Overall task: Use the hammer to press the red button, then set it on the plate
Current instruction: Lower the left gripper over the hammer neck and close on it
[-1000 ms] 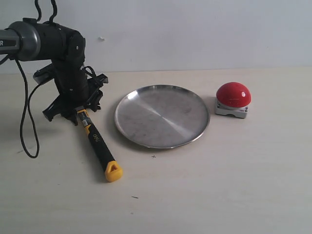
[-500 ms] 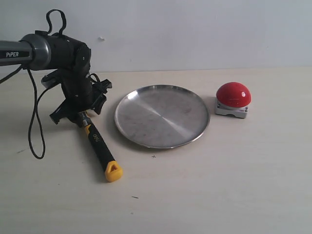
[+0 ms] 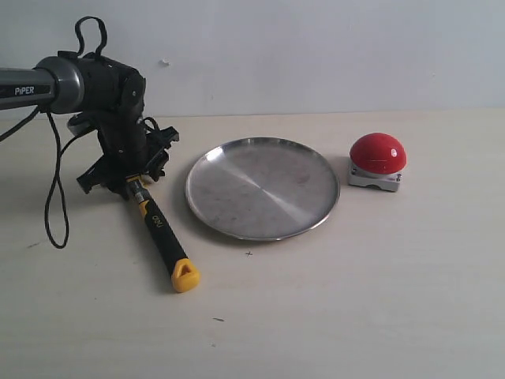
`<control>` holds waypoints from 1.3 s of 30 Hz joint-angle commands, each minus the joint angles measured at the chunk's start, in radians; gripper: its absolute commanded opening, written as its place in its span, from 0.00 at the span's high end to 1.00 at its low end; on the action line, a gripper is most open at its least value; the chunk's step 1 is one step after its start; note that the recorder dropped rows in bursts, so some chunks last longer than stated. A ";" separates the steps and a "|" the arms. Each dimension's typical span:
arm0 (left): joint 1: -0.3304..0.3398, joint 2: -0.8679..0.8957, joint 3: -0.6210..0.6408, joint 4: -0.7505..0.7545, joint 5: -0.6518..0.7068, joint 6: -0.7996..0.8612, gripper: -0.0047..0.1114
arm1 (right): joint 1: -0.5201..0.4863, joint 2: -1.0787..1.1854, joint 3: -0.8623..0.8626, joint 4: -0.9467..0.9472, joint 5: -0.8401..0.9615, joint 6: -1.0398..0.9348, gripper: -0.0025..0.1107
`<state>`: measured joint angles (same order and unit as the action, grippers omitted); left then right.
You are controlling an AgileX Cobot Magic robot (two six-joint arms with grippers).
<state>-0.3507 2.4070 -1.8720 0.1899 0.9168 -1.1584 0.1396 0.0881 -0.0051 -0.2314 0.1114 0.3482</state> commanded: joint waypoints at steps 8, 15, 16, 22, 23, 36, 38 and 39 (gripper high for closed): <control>0.034 0.030 0.010 -0.105 0.102 0.106 0.45 | -0.005 -0.003 0.005 0.000 -0.004 -0.006 0.98; 0.034 0.030 0.010 -0.120 0.093 0.146 0.64 | -0.005 -0.003 0.005 0.000 -0.004 -0.004 0.98; 0.034 0.030 0.010 -0.123 0.094 0.152 0.68 | -0.005 -0.003 0.005 0.000 -0.004 -0.004 0.98; 0.034 0.030 0.010 -0.123 0.094 0.170 0.96 | -0.005 -0.003 0.005 0.000 -0.004 -0.004 0.98; 0.034 0.030 0.010 -0.123 0.095 0.172 0.96 | -0.005 -0.003 0.005 0.000 -0.004 -0.004 0.98; 0.034 0.030 0.010 -0.123 0.083 0.186 0.96 | -0.005 -0.003 0.005 0.000 -0.004 -0.004 0.98; 0.034 0.030 0.010 -0.123 0.083 0.186 0.96 | -0.005 -0.003 0.005 0.000 -0.004 -0.004 0.98; 0.034 0.030 0.010 -0.123 0.083 0.186 0.96 | -0.005 -0.003 0.005 0.000 -0.004 -0.004 0.98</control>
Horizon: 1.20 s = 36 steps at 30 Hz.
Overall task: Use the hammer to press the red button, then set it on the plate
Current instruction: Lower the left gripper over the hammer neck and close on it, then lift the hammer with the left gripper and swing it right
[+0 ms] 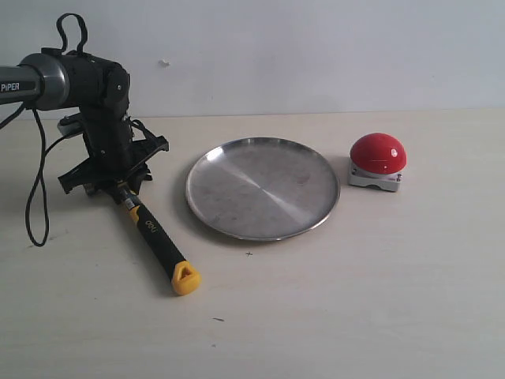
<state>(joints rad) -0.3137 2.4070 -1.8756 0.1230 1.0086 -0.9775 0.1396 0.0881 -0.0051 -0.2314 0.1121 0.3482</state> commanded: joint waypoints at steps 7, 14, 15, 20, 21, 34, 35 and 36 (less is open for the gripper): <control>-0.003 0.030 0.014 -0.056 -0.009 0.005 0.96 | -0.005 -0.003 0.005 0.000 -0.005 -0.004 0.98; -0.003 0.030 0.014 -0.056 -0.009 0.005 0.96 | -0.005 -0.003 0.005 0.000 -0.005 -0.004 0.98; -0.003 0.030 0.014 -0.056 -0.009 0.005 0.96 | -0.005 -0.003 0.005 0.000 -0.005 -0.004 0.98; -0.003 0.030 0.014 -0.056 -0.009 0.005 0.96 | -0.005 -0.003 0.005 0.000 -0.005 -0.004 0.98; -0.003 0.030 0.014 -0.056 -0.009 0.005 0.96 | -0.005 -0.003 0.005 0.000 -0.005 -0.004 0.98; 0.003 0.030 0.014 -0.003 0.065 0.207 0.96 | -0.005 -0.003 0.005 0.000 -0.005 -0.004 0.98; 0.003 0.030 0.014 -0.003 0.065 0.223 0.96 | -0.005 -0.003 0.005 0.000 -0.005 -0.004 0.98; 0.003 0.030 0.014 0.003 0.062 0.254 0.96 | -0.005 -0.003 0.005 0.000 -0.005 -0.004 0.98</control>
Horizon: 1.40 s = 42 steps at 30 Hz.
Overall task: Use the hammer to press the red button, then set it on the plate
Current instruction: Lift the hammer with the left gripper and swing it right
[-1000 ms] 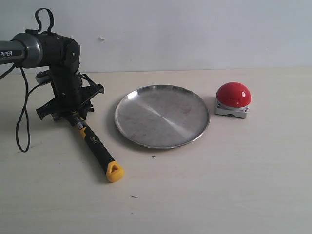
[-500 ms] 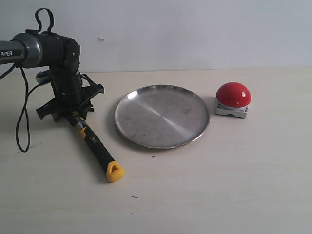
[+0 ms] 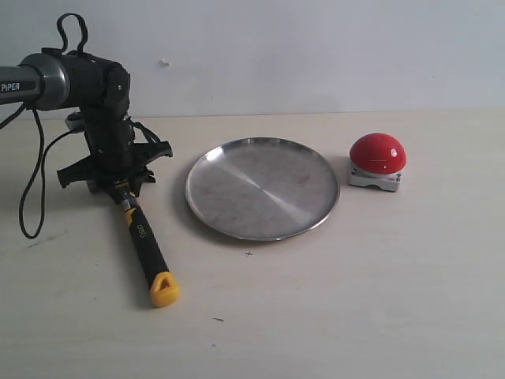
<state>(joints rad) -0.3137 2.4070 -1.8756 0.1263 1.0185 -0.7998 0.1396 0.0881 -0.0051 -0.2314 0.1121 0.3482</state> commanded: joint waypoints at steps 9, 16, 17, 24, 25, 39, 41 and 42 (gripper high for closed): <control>0.003 0.030 0.014 0.102 0.033 0.198 0.96 | -0.005 -0.003 0.005 0.000 -0.005 -0.006 0.98; 0.003 -0.010 0.014 0.092 0.030 0.249 0.96 | -0.005 -0.003 0.005 0.000 -0.005 -0.006 0.98; 0.003 -0.022 0.014 0.079 0.032 0.259 0.96 | -0.005 -0.003 0.005 0.000 -0.005 -0.006 0.98; 0.016 -0.085 0.014 -0.038 0.083 0.394 0.96 | -0.005 -0.003 0.005 0.000 -0.005 -0.006 0.98; 0.016 -0.094 0.014 -0.039 0.094 0.401 0.96 | -0.005 -0.003 0.005 0.000 -0.005 -0.006 0.98; 0.016 -0.163 0.014 -0.098 0.203 0.539 0.96 | -0.005 -0.003 0.005 0.000 -0.005 -0.006 0.98; 0.016 -0.163 0.014 -0.101 0.203 0.560 0.96 | -0.005 -0.003 0.005 0.000 -0.005 -0.006 0.98; 0.016 -0.163 0.014 -0.101 0.203 0.564 0.96 | -0.005 -0.003 0.005 0.000 -0.005 -0.006 0.98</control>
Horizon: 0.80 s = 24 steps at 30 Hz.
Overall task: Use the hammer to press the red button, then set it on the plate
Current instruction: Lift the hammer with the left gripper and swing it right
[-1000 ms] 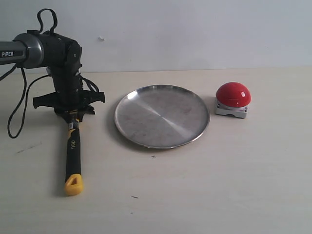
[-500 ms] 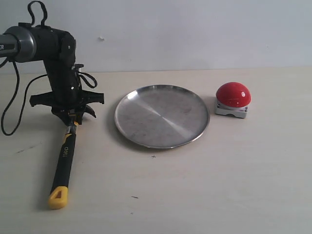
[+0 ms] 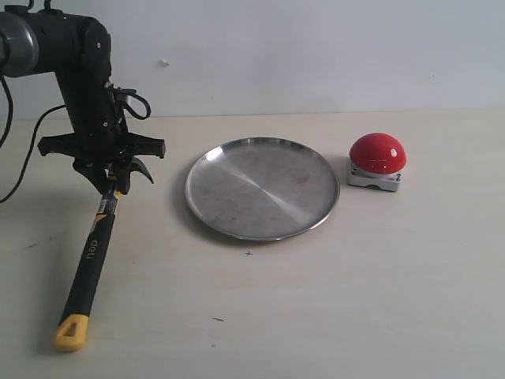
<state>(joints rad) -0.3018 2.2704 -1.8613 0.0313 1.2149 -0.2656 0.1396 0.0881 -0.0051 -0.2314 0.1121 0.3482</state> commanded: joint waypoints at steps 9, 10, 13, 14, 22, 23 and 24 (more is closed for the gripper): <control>0.026 -0.044 0.000 -0.123 0.006 0.117 0.96 | -0.005 -0.003 0.005 0.000 -0.005 -0.006 0.98; 0.034 -0.046 0.000 -0.158 0.006 0.137 0.96 | -0.005 -0.003 0.005 0.000 -0.005 -0.004 0.98; 0.055 -0.048 0.000 -0.258 0.006 0.196 0.96 | -0.005 -0.003 0.005 0.000 -0.005 -0.004 0.98; 0.060 -0.050 0.000 -0.293 0.006 0.220 0.96 | -0.005 -0.003 0.005 0.000 -0.005 -0.004 0.98; 0.082 -0.054 0.000 -0.507 0.006 0.398 0.96 | -0.005 -0.003 0.005 0.000 -0.005 -0.005 0.98; 0.082 -0.054 0.000 -0.517 0.006 0.411 0.96 | -0.005 -0.003 0.005 0.000 -0.005 -0.005 0.98; 0.082 -0.056 0.000 -0.522 0.006 0.418 0.96 | -0.005 -0.003 0.005 0.000 -0.005 -0.005 0.98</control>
<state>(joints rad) -0.2248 2.2418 -1.8613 -0.4330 1.2195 0.1114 0.1396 0.0881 -0.0051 -0.2314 0.1121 0.3482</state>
